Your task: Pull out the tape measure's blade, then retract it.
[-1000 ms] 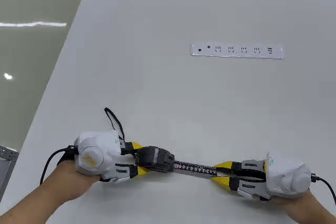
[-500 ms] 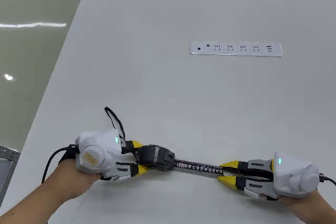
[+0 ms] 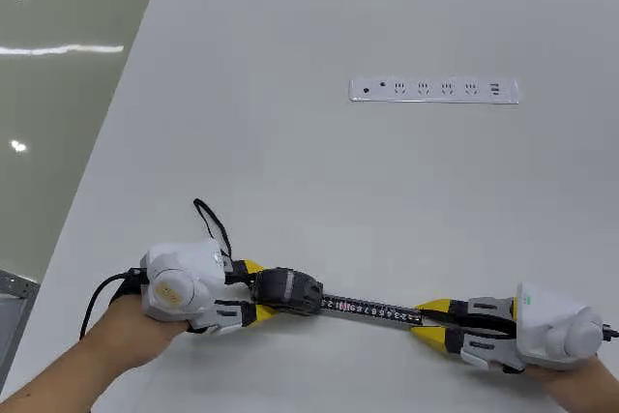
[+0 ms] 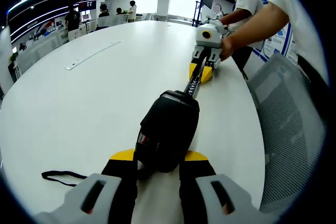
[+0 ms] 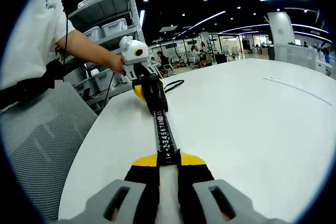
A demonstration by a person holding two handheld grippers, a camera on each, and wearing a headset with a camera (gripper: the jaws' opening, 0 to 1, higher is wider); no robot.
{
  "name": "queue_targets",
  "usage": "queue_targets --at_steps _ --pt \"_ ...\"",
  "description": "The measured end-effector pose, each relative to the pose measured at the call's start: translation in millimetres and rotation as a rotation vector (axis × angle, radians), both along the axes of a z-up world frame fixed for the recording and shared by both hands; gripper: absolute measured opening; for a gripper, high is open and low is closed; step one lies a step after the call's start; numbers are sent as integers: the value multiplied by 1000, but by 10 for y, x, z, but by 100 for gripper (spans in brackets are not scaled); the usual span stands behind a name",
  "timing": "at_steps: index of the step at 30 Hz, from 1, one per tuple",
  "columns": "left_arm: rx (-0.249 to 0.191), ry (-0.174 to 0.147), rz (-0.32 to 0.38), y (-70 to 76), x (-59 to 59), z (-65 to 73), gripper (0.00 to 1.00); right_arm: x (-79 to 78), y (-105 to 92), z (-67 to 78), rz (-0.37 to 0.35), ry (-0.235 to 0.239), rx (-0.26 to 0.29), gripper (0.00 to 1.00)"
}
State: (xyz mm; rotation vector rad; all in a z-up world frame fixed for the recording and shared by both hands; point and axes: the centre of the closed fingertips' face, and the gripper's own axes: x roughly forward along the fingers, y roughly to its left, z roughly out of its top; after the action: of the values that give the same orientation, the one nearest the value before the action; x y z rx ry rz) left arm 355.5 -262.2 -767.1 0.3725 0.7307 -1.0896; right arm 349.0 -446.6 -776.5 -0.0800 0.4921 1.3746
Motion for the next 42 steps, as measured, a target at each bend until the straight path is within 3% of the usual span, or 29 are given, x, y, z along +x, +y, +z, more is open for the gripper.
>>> queue_targets --at_steps 42 --pt "3 3 2 -2 -8 3 26 -35 -376 13 -46 18 6 10"
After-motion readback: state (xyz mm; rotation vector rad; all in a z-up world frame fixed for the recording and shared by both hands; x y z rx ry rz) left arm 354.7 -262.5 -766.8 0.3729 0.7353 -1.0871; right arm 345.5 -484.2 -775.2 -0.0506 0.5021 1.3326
